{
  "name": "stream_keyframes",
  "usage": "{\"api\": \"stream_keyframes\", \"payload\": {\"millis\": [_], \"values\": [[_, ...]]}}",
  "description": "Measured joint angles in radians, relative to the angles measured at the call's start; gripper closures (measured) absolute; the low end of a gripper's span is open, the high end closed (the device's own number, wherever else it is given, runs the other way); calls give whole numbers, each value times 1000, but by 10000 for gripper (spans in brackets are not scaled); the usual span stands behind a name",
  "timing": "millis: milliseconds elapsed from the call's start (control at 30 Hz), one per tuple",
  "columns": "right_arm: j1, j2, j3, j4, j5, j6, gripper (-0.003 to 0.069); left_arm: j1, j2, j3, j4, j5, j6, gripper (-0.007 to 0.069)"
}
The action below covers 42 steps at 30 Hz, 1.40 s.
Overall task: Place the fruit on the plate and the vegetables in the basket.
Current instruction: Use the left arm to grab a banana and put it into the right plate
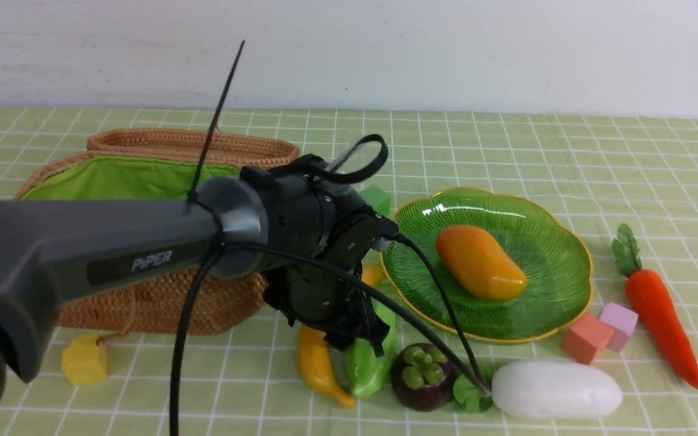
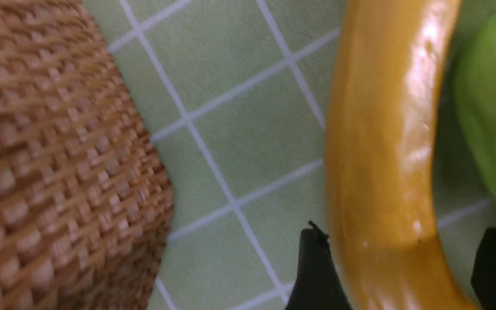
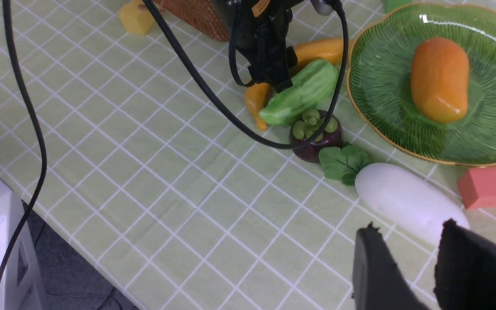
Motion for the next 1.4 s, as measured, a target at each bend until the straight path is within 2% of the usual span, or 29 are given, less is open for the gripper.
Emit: {"api": "stream_keyframes", "payload": {"millis": [200,333,600,900,1033,1067,1100,1300,1367,1400], "values": [[0,0,0,0,0,0,438,3,34,0,23,-28,-34,190],[0,0,0,0,-1,0,438,7,41,-2,34,-15,-54,305],[0,0,0,-22,-10,0,438,10,22,-11,29,23,-56,309],[0,0,0,-22,-49,0,438,10,-123,-145,18,128,-39,315],[0,0,0,-40,-159,29,438,10,-142,-222,-62,90,127,320],[0,0,0,-43,-164,37,438,10,-142,-224,-68,82,137,320],[0,0,0,-79,-193,78,438,9,-132,-248,-113,68,198,320],[0,0,0,-184,-183,173,438,9,-65,-304,-166,27,286,321],[0,0,1,-196,-162,179,438,9,-35,-315,-178,-10,377,321],[0,0,1,-201,-153,182,438,9,-14,-326,-202,-31,468,321]]}}
